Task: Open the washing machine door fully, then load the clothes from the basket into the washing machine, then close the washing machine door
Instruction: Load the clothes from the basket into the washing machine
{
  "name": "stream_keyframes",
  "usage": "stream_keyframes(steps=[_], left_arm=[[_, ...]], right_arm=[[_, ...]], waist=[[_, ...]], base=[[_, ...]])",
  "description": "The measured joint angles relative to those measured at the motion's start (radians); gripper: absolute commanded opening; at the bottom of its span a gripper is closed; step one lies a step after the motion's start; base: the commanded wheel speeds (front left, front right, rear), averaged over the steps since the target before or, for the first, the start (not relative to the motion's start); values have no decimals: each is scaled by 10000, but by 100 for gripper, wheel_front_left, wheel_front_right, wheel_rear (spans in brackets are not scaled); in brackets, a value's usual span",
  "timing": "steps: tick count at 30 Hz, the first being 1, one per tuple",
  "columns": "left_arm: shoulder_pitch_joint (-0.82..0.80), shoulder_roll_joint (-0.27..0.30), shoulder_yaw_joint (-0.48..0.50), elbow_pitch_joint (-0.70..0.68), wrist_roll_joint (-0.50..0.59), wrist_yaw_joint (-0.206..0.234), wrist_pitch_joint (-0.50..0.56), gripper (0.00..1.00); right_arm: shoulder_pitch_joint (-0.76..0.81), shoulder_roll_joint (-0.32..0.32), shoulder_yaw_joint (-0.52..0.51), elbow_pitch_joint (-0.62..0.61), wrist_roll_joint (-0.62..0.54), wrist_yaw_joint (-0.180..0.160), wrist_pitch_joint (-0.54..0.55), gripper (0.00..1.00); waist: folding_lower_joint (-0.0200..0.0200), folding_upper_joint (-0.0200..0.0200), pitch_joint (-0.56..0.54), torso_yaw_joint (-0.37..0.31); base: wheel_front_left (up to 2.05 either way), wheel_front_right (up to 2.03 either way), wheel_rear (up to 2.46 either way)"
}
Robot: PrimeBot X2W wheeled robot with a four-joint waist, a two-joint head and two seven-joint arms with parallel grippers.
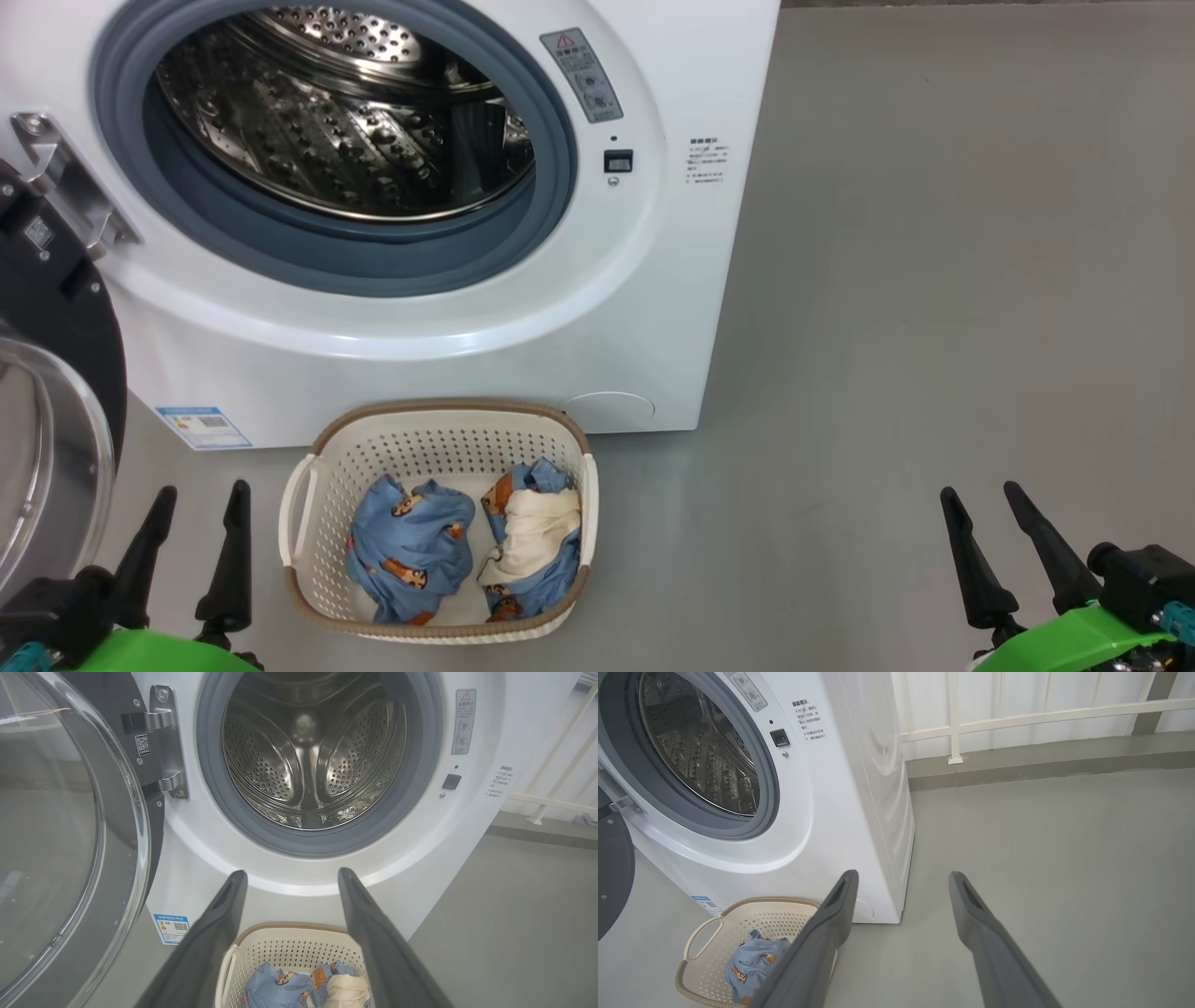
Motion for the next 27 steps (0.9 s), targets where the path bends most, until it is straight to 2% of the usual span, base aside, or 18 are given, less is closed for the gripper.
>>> stream_keyframes(steps=[21, 27], left_arm=[[-50, -261, -336, 259, 56, 0, 0, 100], [-369, -303, -855, 784, -268, 0, 0, 100]], right_arm=[[-227, 84, 2, -117, -15, 0, 0, 100], [-543, 203, 27, -213, -38, 0, 0, 100]], waist=[[0, 0, 451, 72], [0, 0, 785, 23]], base=[[7, -8, 0], [0, 0, 0]])
